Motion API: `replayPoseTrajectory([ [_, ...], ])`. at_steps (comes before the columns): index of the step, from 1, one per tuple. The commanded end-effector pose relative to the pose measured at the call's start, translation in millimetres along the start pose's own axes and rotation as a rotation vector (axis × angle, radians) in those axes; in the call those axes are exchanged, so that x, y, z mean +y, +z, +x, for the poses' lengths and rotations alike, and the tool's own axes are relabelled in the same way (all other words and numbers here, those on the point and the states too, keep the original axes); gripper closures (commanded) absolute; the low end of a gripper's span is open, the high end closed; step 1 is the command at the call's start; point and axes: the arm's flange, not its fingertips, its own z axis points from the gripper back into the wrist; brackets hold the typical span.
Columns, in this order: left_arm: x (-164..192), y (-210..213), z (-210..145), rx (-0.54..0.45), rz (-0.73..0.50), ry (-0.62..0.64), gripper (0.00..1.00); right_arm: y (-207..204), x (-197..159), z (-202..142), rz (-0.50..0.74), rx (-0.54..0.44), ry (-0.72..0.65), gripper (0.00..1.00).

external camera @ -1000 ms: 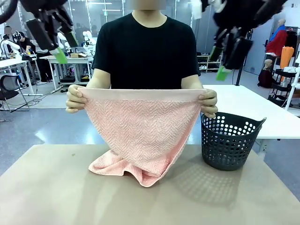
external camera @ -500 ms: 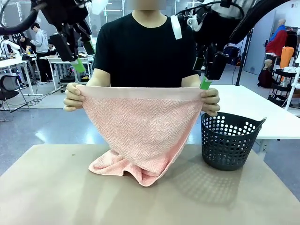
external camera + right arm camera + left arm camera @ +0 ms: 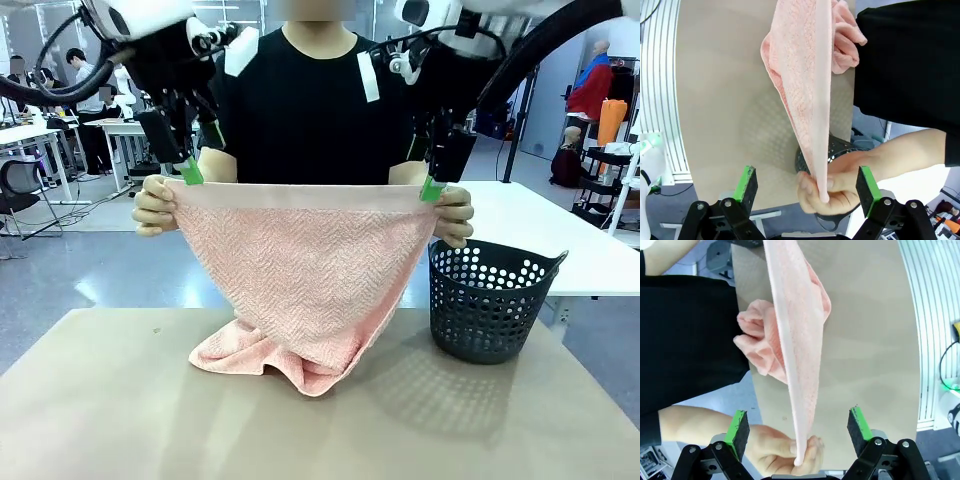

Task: Fold the towel.
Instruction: Grab the top end of the 100 cm Hotel Towel extended by the human.

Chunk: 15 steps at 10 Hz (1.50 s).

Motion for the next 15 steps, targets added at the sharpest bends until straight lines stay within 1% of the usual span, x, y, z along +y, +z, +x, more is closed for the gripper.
replayPoseTrajectory([
  [1,-3.0,-24.2,4.1,0.015,0.001,0.044,0.0,-26.0,1.2,4.2,-0.03,0.02,-0.046,0.0],
  [4,-6.7,-59.2,-2.1,0.031,-0.034,0.043,0.0,-57.5,0.6,3.6,0.009,0.023,-0.056,0.0],
  [6,-6.2,-70.1,-3.3,0.018,-0.044,0.052,0.0,-72.5,1.4,4.1,0.047,0.032,-0.057,0.0],
  [7,-6.6,-72.5,-4.3,0.023,-0.048,0.051,0.17,-75.4,0.3,3.4,0.051,0.027,-0.066,0.0],
  [8,-6.4,-73.9,-6.0,0.03,-0.051,0.059,0.55,-78.7,-0.5,2.9,0.057,0.032,-0.077,0.0],
  [9,-3.8,-72.5,-6.2,0.031,-0.05,0.066,0.77,-80.0,-1.3,3.0,0.049,0.013,-0.083,0.41],
  [10,-3.1,-71.9,-7.1,0.03,-0.047,0.066,1.0,-77.5,-3.4,2.3,0.039,0.007,-0.085,0.6],
  [11,-3.0,-71.4,-7.0,0.027,-0.051,0.06,1.0,-76.2,-4.9,2.9,0.031,0.005,-0.087,1.0],
  [12,-2.9,-71.0,-6.6,0.025,-0.053,0.057,1.0,-75.4,-6.2,3.8,0.027,0.003,-0.089,1.0],
  [13,-2.7,-71.1,-6.7,0.024,-0.056,0.057,0.98,-73.9,-7.7,4.1,0.023,0.003,-0.089,1.0],
  [14,-2.4,-70.5,-7.8,0.025,-0.056,0.062,1.0,-72.2,-9.0,3.7,0.021,-0.003,-0.093,0.88],
  [15,-1.7,-69.6,-8.0,0.028,-0.055,0.063,1.0,-69.7,-10.0,3.2,0.016,-0.006,-0.097,0.98],
])
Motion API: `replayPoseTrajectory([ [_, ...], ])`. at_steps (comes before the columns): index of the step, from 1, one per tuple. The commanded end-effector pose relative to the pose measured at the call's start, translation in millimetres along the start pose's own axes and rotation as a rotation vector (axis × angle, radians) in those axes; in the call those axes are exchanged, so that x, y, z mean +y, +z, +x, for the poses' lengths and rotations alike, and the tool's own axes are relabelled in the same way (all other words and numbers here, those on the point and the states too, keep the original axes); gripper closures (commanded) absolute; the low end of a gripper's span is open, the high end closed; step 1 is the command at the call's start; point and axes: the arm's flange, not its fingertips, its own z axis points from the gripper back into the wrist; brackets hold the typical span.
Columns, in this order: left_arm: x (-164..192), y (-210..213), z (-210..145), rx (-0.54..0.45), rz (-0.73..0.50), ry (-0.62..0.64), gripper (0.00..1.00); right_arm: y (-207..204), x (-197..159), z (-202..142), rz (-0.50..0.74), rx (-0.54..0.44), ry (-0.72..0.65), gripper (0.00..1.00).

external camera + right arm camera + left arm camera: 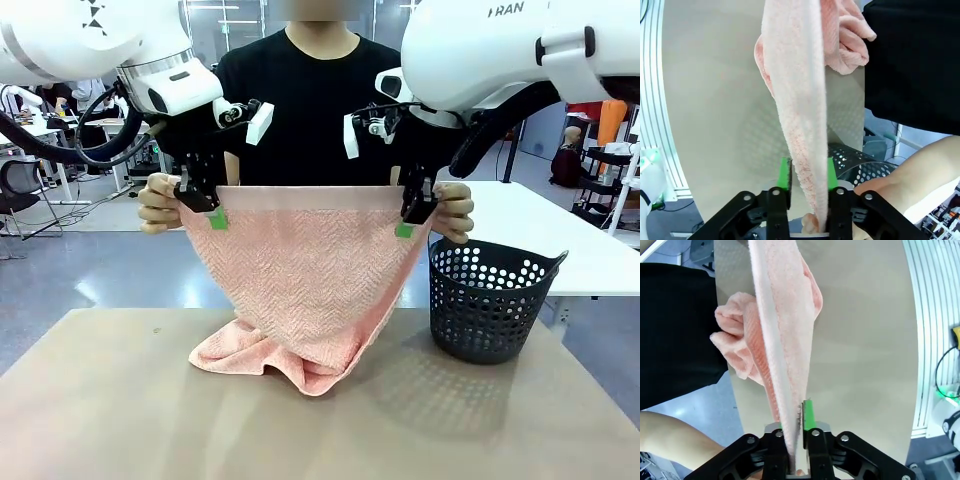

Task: Fold the towel.
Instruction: Grab the top end of the 100 cm Hotel Towel extended by the human, then release the end of the 100 cm Hotel Towel you were holding and grab the top end of the folded side.

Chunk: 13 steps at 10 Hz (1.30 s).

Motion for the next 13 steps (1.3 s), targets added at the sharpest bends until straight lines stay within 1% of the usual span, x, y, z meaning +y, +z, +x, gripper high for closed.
replayPoseTrajectory([
  [1,0.2,-0.1,-1.0,0.009,0.012,0.009,1.0,1.3,-3.5,1.3,-0.009,-0.012,-0.028,1.0],
  [5,0.5,-0.1,-5.9,0.022,0.001,0.027,1.0,0.9,-5.8,-1.1,-0.006,-0.018,-0.041,1.0],
  [6,1.1,-1.3,-9.2,-0.006,-0.025,0.05,1.0,-3.5,-7.5,-5.6,0.033,-0.017,-0.054,1.0],
  [7,0.5,0.3,-1.2,0.0,0.0,0.006,1.0,3.7,-2.7,-0.4,-0.007,-0.006,-0.007,1.0],
  [13,0.5,0.3,-1.2,0.0,0.0,0.006,1.0,3.7,-2.7,-0.4,-0.007,-0.006,-0.007,1.0],
])
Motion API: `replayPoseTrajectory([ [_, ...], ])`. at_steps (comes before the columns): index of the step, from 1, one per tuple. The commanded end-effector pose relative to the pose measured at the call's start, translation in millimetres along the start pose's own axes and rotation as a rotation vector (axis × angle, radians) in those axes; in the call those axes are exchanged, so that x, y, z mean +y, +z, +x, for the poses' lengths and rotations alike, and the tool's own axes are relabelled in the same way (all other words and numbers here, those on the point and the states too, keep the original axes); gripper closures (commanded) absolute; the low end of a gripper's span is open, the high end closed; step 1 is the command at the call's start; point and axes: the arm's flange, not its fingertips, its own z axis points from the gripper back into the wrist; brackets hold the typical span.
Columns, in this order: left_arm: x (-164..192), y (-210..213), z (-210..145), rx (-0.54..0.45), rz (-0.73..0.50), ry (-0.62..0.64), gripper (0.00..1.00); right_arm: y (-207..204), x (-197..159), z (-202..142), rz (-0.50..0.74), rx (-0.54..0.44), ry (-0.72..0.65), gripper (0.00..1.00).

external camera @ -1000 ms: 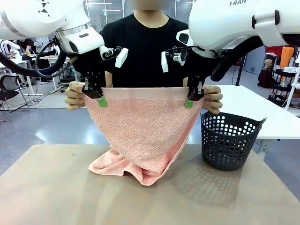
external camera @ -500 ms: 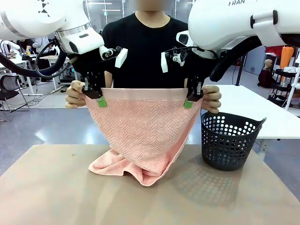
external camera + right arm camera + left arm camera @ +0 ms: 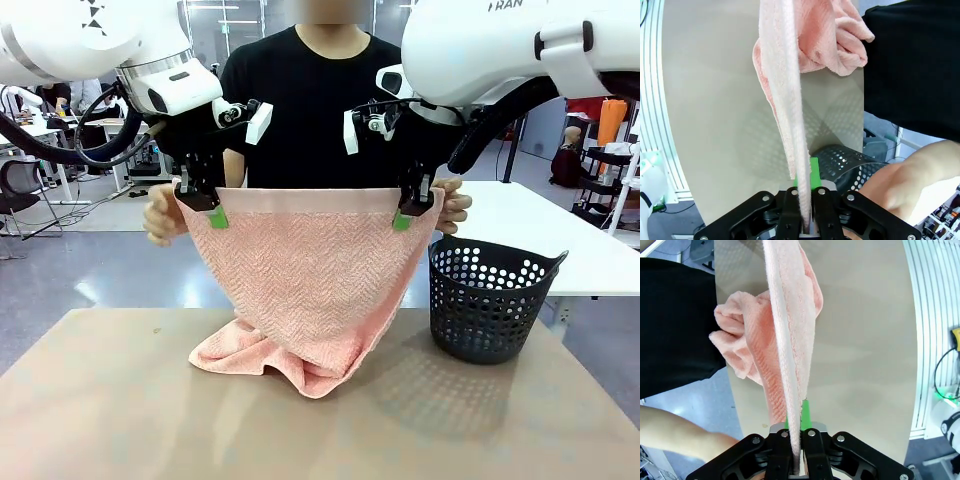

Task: Fold the towel.
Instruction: Release the end of the 100 cm Hotel Towel you were holding and grab the top end of the folded side.

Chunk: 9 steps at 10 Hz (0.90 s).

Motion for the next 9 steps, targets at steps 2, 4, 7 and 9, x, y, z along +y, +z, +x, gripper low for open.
replayPoseTrajectory([
  [2,-0.1,1.0,0.2,0.002,0.005,-0.006,1.0,2.4,0.3,-0.8,-0.009,0.004,0.003,1.0],
  [4,-0.1,1.0,0.2,0.002,0.005,-0.006,1.0,2.4,0.3,-0.8,-0.009,0.004,0.003,1.0],
  [7,-0.1,1.0,0.2,0.002,0.005,-0.006,1.0,2.4,0.3,-0.8,-0.009,0.004,0.003,1.0],
  [9,-0.1,1.0,0.2,0.002,0.005,-0.006,1.0,2.4,0.3,-0.8,-0.009,0.004,0.003,1.0],
])
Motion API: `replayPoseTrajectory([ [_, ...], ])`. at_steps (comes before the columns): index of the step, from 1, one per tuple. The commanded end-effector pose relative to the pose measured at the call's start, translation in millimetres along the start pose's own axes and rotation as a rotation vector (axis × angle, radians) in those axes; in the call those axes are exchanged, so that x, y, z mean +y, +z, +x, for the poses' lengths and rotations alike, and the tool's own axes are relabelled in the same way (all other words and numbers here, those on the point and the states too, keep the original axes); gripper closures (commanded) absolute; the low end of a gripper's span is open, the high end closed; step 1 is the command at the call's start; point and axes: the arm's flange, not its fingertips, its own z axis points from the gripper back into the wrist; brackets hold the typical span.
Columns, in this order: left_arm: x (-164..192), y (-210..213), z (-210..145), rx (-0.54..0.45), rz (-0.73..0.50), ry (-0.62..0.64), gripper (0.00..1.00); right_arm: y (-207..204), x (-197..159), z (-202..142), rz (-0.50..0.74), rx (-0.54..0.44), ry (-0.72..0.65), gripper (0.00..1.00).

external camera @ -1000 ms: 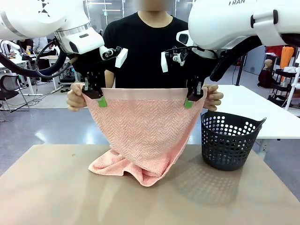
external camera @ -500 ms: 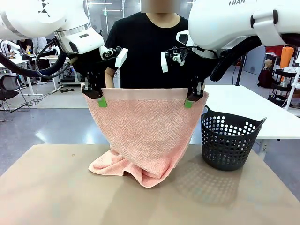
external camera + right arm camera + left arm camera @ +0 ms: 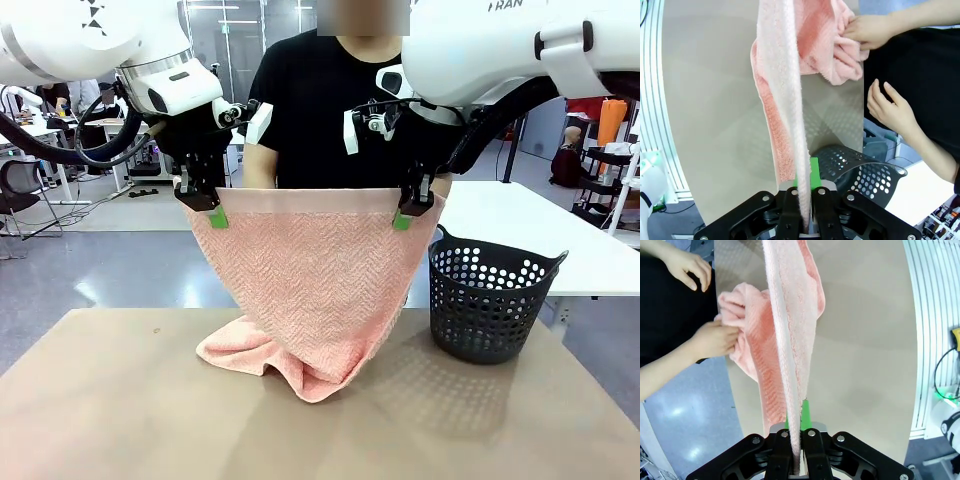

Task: Fold the towel.
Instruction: Release the end of the 100 cm Hotel Towel you were holding and grab the top end of the folded side.

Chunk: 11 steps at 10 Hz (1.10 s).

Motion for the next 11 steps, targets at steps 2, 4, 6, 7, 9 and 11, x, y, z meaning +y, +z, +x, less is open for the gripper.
replayPoseTrajectory([
  [2,-0.1,1.0,0.2,0.002,0.005,-0.006,1.0,2.3,0.3,-0.8,-0.009,0.004,0.003,1.0],
  [4,-0.1,1.0,0.2,0.002,0.005,-0.006,1.0,2.3,0.3,-0.8,-0.009,0.004,0.003,1.0],
  [6,-0.1,1.0,0.2,0.002,0.005,-0.006,1.0,2.3,0.3,-0.8,-0.009,0.004,0.003,1.0],
  [7,-0.1,1.0,0.2,0.002,0.005,-0.006,1.0,2.3,0.3,-0.8,-0.009,0.004,0.003,1.0],
  [9,-0.1,1.0,0.2,0.002,0.005,-0.006,1.0,2.3,0.3,-0.8,-0.009,0.004,0.003,1.0],
  [11,-0.1,1.0,0.2,0.002,0.005,-0.006,1.0,2.3,0.3,-0.8,-0.009,0.004,0.003,1.0],
])
